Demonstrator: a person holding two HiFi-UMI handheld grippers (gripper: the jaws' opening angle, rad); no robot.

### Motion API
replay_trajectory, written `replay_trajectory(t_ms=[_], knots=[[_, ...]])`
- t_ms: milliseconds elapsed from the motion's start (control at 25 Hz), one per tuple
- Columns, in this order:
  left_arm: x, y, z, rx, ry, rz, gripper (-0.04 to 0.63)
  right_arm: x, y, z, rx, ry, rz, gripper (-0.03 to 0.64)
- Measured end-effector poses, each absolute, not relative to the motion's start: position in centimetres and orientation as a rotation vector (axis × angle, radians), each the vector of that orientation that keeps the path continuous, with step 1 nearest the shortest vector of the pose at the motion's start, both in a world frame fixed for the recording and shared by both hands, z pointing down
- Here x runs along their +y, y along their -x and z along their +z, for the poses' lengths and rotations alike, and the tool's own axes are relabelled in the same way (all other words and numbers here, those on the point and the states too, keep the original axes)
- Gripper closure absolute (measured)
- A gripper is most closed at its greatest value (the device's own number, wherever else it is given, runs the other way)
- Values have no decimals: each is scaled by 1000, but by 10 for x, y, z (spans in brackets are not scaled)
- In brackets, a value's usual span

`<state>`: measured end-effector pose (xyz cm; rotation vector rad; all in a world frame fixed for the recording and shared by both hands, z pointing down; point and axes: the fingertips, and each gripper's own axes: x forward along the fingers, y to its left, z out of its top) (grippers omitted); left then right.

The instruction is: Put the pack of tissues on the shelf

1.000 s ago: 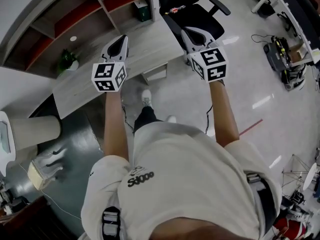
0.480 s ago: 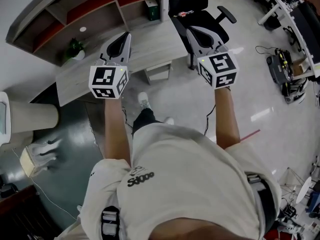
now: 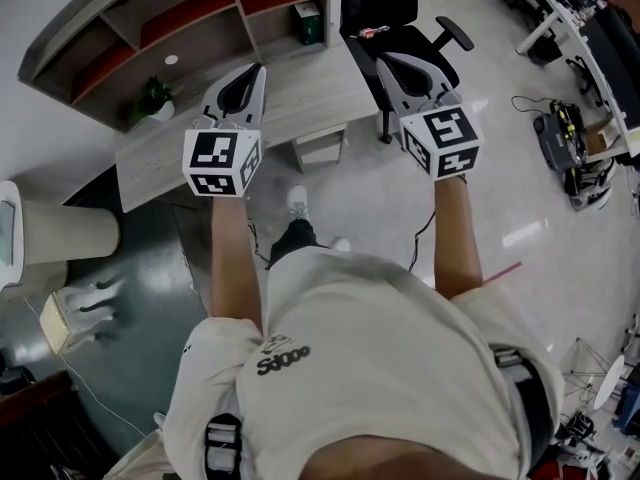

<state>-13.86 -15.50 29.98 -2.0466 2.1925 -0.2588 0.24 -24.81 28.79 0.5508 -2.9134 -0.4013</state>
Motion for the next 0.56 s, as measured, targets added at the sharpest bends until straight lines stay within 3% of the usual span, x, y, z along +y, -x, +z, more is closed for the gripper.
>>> replay_trajectory(t_ms=[560], knots=[[-171,163,301,2201,2024,-284,577,-265,20,287,-2912,-557,-411,612]])
